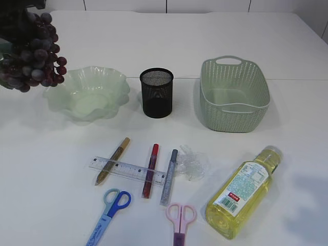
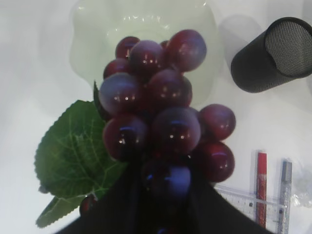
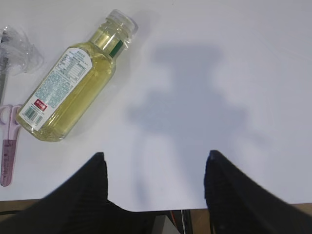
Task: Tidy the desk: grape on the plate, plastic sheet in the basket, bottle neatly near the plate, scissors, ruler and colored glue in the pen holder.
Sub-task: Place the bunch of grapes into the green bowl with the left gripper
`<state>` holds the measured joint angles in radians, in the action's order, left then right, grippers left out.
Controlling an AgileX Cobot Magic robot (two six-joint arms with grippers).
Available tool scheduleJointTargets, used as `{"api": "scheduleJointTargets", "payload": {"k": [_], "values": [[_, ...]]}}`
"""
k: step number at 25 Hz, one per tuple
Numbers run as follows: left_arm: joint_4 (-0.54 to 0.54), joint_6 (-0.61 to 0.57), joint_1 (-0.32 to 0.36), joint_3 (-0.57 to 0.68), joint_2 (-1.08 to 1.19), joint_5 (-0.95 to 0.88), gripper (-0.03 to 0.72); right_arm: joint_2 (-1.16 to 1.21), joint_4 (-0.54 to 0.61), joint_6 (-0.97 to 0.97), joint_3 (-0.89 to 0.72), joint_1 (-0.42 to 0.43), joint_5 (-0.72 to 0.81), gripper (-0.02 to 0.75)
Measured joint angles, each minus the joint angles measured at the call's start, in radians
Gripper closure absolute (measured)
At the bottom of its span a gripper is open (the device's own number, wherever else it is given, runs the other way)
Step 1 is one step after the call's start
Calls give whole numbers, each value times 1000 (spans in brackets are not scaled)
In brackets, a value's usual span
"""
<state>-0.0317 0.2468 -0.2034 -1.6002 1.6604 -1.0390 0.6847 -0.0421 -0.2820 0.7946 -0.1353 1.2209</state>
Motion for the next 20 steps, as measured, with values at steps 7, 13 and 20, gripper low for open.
{"api": "scheduleJointTargets", "payload": {"k": [7,13,20], "values": [[12,-14,0,-61,101,79,554,0,0,0,0,0,3,248],[80,-18,0,-191,228,115,555,0,-4,0,0,0,6,248],[93,-18,0,-285,377,144,555,0,-8,0,0,0,6,249]]}}
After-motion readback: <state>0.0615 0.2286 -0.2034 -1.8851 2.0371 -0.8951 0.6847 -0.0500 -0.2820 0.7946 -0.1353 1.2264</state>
